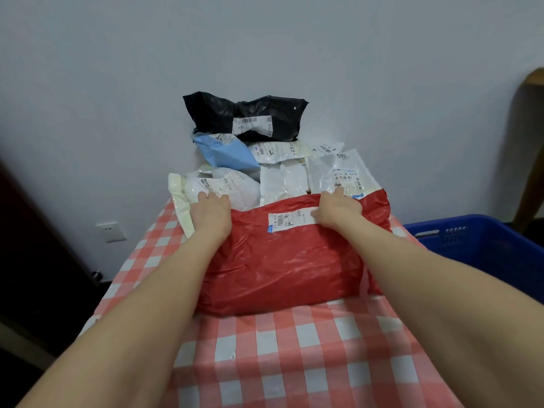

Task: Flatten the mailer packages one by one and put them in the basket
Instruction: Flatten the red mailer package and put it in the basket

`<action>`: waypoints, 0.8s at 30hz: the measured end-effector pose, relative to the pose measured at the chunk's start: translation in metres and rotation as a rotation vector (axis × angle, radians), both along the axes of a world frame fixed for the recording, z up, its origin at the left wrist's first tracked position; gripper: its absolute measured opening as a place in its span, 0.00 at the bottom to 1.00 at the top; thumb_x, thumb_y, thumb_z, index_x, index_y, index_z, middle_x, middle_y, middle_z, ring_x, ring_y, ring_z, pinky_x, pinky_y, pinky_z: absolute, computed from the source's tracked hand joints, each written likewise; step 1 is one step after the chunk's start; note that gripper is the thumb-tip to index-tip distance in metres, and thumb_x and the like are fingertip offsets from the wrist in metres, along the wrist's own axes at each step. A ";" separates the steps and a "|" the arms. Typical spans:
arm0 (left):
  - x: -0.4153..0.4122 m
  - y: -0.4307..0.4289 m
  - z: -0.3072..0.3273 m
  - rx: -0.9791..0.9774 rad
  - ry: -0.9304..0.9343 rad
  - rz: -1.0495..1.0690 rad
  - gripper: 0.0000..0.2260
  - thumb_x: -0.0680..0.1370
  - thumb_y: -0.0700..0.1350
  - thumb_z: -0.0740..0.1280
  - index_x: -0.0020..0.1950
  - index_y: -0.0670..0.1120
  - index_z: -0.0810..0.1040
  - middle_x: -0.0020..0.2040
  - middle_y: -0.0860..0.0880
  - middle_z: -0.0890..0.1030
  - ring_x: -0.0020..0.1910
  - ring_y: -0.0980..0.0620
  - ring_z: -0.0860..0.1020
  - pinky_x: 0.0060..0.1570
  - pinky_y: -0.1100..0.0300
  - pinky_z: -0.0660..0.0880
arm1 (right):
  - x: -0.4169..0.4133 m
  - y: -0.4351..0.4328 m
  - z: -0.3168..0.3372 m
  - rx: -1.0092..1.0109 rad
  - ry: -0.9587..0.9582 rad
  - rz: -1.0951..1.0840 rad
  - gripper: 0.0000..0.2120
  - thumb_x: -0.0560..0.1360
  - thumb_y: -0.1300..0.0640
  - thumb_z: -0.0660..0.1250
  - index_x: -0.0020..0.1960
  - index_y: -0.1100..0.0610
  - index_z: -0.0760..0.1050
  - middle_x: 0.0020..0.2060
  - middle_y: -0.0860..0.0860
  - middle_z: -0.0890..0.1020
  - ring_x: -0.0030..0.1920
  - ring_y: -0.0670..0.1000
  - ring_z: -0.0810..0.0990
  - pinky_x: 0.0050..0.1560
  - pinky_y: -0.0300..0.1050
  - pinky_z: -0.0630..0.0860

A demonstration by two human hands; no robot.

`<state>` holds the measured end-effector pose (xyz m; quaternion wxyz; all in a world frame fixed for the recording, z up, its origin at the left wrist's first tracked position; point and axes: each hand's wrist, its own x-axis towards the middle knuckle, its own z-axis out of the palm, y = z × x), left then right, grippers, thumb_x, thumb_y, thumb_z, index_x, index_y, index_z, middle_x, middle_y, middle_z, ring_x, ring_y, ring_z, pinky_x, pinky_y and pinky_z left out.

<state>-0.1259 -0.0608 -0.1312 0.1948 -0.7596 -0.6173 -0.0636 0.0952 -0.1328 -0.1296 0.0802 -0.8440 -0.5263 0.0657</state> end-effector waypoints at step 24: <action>0.039 -0.036 -0.007 -0.273 -0.266 -0.220 0.20 0.81 0.48 0.53 0.72 0.43 0.66 0.70 0.41 0.64 0.70 0.42 0.61 0.67 0.48 0.63 | -0.015 -0.012 0.005 -0.041 -0.122 0.390 0.32 0.75 0.30 0.53 0.75 0.41 0.58 0.77 0.48 0.57 0.77 0.57 0.49 0.73 0.65 0.48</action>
